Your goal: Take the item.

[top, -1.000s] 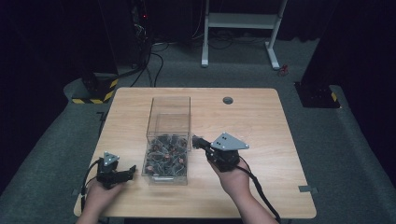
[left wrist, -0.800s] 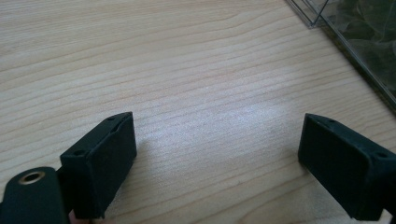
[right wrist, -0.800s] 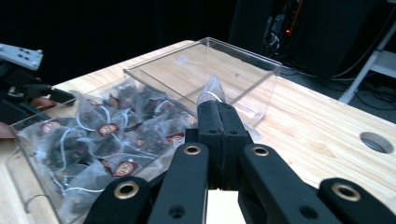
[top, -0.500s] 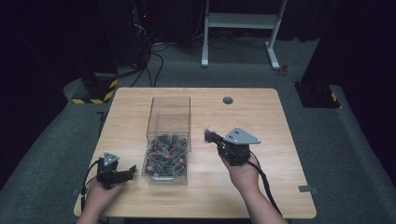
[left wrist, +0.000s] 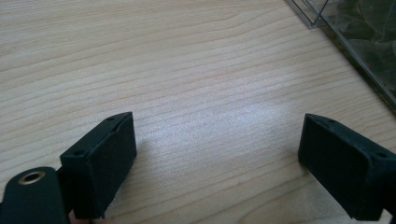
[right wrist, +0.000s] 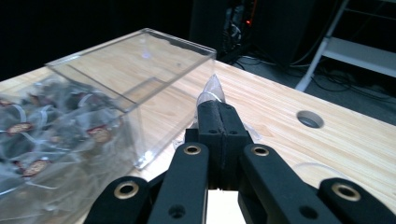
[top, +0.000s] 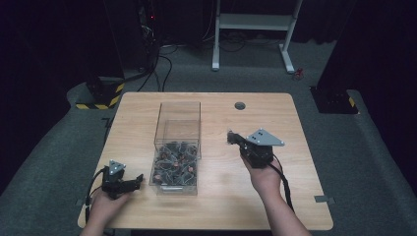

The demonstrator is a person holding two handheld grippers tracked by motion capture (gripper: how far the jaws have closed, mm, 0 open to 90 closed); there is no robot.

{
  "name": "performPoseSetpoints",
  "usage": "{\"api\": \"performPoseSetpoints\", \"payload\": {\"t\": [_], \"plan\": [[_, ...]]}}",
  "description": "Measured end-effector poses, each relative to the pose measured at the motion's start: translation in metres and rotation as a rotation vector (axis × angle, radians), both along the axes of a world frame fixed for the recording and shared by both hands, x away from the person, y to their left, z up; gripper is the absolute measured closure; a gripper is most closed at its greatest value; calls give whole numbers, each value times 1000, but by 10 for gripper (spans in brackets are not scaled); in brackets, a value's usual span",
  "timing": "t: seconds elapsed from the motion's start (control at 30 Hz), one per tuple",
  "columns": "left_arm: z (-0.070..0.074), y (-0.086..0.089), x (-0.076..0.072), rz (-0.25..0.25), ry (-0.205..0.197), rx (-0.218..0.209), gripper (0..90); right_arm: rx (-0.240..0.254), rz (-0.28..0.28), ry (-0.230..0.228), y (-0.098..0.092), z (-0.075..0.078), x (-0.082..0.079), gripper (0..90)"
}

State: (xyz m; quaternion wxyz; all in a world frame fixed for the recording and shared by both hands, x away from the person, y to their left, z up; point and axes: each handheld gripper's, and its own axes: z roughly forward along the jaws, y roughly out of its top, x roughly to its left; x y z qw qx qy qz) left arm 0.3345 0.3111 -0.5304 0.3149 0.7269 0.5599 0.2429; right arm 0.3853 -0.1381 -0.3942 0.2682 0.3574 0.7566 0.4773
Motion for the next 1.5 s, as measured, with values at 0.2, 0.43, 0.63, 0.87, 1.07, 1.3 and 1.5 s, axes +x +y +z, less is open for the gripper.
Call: {"api": "performPoseSetpoints", "payload": {"t": [0.2,0.43,0.63,0.87,1.07,1.3,1.5], "plan": [[0,0,0,0,0,0,117,-11,-52,8,-14,-5,10,900],[0,0,0,0,0,0,117,-23,-118,20,-30,-11,22,900],[0,0,0,0,0,0,117,-38,-158,29,-40,-15,30,900],[0,0,0,-1,1,1,117,-57,-190,47,-46,-21,36,900],[0,0,0,-3,2,3,117,-84,-212,61,-51,-27,41,900],[0,0,0,-3,2,3,117,-115,-222,94,-54,-35,46,900],[0,0,0,-3,2,3,117,-138,-223,117,-53,-41,49,900]]}}
